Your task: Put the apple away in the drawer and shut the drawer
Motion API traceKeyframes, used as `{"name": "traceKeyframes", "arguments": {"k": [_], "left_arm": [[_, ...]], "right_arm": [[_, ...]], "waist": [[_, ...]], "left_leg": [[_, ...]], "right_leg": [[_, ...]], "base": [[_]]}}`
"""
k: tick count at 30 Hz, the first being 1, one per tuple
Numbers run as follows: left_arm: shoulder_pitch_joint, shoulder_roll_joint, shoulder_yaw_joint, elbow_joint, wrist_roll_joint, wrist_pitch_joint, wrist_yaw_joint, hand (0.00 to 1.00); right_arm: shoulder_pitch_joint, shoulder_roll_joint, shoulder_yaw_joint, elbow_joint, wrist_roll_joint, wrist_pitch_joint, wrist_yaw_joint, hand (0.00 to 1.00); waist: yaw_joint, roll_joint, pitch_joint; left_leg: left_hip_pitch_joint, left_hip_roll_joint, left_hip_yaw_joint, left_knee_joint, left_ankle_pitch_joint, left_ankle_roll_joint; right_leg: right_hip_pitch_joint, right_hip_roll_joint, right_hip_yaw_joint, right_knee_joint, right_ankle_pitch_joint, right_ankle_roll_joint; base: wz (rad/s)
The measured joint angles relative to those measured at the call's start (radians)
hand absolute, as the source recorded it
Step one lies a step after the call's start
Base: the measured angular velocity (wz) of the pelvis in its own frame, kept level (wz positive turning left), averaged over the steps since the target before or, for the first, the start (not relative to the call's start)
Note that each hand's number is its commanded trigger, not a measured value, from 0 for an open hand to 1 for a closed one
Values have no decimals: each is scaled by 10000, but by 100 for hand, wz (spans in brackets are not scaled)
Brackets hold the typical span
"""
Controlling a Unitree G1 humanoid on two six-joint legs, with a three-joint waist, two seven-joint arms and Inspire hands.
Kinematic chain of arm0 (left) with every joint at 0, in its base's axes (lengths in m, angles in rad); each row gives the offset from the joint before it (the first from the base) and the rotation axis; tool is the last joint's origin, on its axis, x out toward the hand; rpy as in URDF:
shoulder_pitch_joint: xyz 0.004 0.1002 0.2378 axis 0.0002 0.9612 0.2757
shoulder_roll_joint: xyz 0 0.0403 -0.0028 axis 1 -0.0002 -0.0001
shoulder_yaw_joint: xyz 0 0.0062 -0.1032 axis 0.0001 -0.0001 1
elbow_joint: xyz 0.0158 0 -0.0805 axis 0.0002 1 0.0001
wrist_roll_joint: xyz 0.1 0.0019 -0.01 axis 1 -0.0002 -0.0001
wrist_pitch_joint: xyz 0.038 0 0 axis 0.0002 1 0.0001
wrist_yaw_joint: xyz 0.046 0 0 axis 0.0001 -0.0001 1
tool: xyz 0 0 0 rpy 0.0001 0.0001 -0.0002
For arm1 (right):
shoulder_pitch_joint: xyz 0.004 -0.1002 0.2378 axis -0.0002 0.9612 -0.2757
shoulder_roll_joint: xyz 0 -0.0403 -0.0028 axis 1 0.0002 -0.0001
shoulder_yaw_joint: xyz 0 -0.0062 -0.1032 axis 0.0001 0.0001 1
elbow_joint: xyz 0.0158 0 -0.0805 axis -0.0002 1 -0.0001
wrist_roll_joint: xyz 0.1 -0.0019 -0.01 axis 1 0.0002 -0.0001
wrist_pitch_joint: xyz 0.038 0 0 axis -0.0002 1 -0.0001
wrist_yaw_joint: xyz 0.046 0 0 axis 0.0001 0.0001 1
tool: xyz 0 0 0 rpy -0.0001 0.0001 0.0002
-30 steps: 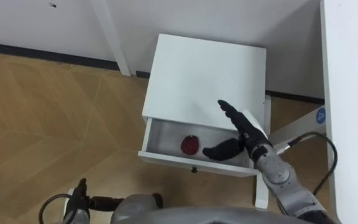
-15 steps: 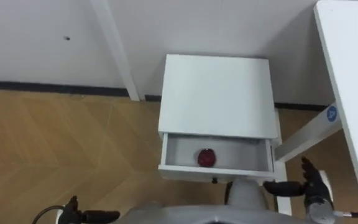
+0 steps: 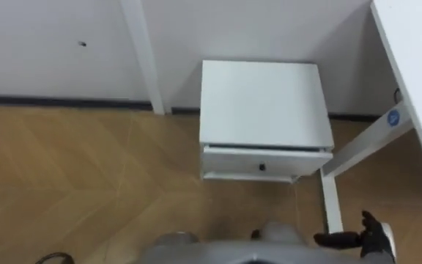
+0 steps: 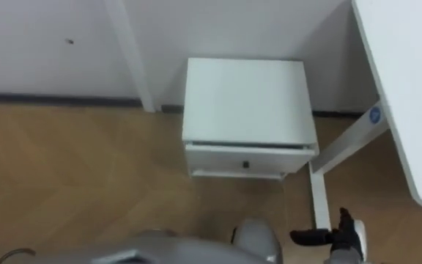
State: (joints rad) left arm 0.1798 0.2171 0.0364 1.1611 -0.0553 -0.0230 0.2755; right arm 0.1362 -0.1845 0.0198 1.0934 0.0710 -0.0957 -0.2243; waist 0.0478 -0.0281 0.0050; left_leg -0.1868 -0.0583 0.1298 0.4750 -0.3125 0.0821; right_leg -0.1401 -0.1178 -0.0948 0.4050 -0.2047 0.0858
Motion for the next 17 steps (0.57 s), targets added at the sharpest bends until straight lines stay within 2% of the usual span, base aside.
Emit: {"name": "traceKeyframes", "arguments": {"k": [1, 2, 3, 5, 7, 9, 10, 14, 15, 17], "left_arm": [[2, -36, 1, -29, 0, -14, 9, 0], [-26, -152, 3, -41, 2, -61, 24, 0], [18, -276, 9, -38, 26, -93, 25, 0], [51, -337, 9, -143, 42, -91, 24, 0], [76, -351, 35, -291, 32, -114, 24, 0], [13, -419, 44, -324, 37, -121, -1, 0], [-30, -462, 52, -324, 72, -129, -38, 0], [-99, -529, 68, -313, 78, -145, -106, 0], [-128, -531, 73, -298, 75, -169, -150, 0], [-122, -547, 73, -283, 77, -210, -243, 0]], "right_arm": [[34, 25, -2, 0, -18, -35, 56, 0], [45, 23, -5, 26, -22, -87, 120, 0], [29, 24, -6, 38, -36, -152, 191, 0], [39, 97, -3, 52, -112, -168, 294, 0], [65, 173, -6, 60, -122, -169, 341, 0], [41, 212, -13, 92, -315, -172, 358, 0], [45, 222, -23, 92, -429, -174, 398, 0], [49, 262, -33, 101, -543, -177, 573, 0], [24, 299, -34, 226, -540, -173, 611, 0], [45, 350, -34, 290, -538, -157, 638, 0]], "waist": [[30, -31, -22], [44, -43, -28], [82, -23, -36], [69, -24, -43], [69, -18, -44], [-11, 15, -72], [-74, 53, -46], [-176, 134, -24], [-178, 137, 19], [-173, 134, 17]], "left_leg": [[225, -2, -1, -325, 107, -132], [613, -20, 24, -950, 366, -134], [905, -34, 45, -1409, 542, -19], [1126, -37, 43, -1773, 682, -10], [1294, -38, 42, -2063, 785, 39], [1402, -18, 11, -2273, 989, 349], [1440, -1, 11, -2386, 1034, 406], [1527, 58, 13, -2552, 1078, 335], [1638, 83, 14, -2669, 1105, 290], [1766, 111, 12, -2785, 1104, 235]], "right_leg": [[277, 73, -79, -451, 160, -65], [701, 203, -202, -1112, 572, -114], [1010, 332, -323, -1582, 739, -173], [1336, 329, -400, -2103, 882, -156], [1550, 402, -441, -2365, 893, -157], [1613, 502, -453, -2572, 854, -198], [1601, 524, -457, -2586, 793, -250], [1654, 604, -468, -2695, 681, -345], [1719, 639, -468, -2702, 661, -380], [1784, 677, -474, -2695, 613, -458]], "base": [[-9], [-8], [-10], [-3], [0], [2], [3], [0], [0], [0]]}}
